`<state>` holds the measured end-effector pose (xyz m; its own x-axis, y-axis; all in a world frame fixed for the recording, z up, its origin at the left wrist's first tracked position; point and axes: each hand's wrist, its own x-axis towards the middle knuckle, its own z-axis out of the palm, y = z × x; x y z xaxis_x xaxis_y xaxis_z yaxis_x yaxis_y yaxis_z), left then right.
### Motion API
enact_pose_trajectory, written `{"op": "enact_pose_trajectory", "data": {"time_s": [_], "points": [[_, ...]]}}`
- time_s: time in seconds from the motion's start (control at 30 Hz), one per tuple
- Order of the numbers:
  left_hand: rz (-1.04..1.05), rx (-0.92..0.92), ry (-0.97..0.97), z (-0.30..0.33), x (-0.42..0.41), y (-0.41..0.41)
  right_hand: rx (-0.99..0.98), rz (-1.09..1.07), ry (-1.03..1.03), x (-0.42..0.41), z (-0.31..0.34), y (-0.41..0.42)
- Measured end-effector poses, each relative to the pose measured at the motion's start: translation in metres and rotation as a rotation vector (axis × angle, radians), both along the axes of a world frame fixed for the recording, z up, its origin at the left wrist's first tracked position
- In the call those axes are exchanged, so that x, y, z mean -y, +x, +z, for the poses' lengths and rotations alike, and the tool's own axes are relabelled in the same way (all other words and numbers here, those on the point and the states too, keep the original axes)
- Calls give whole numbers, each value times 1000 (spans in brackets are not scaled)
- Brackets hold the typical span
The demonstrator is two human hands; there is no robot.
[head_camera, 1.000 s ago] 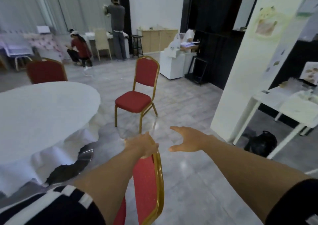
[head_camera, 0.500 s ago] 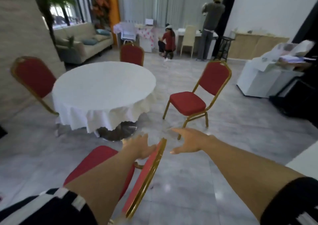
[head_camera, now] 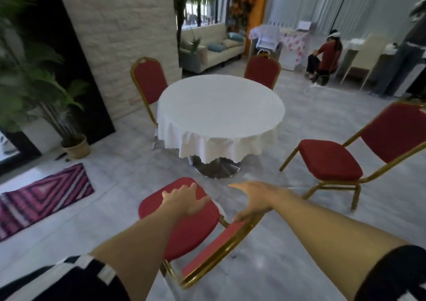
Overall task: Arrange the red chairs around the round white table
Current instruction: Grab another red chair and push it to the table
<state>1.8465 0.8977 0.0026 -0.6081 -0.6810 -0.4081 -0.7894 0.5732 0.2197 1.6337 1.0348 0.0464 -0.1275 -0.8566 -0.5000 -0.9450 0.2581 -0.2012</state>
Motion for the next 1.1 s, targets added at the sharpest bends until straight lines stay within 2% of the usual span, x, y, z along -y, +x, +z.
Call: {"op": "enact_pose_trajectory", "data": {"time_s": [0.3, 0.5, 0.63, 0.73, 0.87, 1.1], "points": [[299, 45, 52, -21, -15, 10, 39, 277, 28, 31, -22, -26], [413, -57, 347, -20, -64, -7, 101, 471, 75, 28, -40, -43], [394, -15, 497, -24, -112, -21, 115, 619, 177, 15, -62, -45], [363, 26, 451, -43, -140, -18, 104, 671, 156, 7, -85, -37], [412, -62, 301, -62, -147, -15, 67, 648, 73, 8, -99, -34], [332, 9, 377, -72, -134, -19, 20, 596, 32, 2, -105, -33]]}}
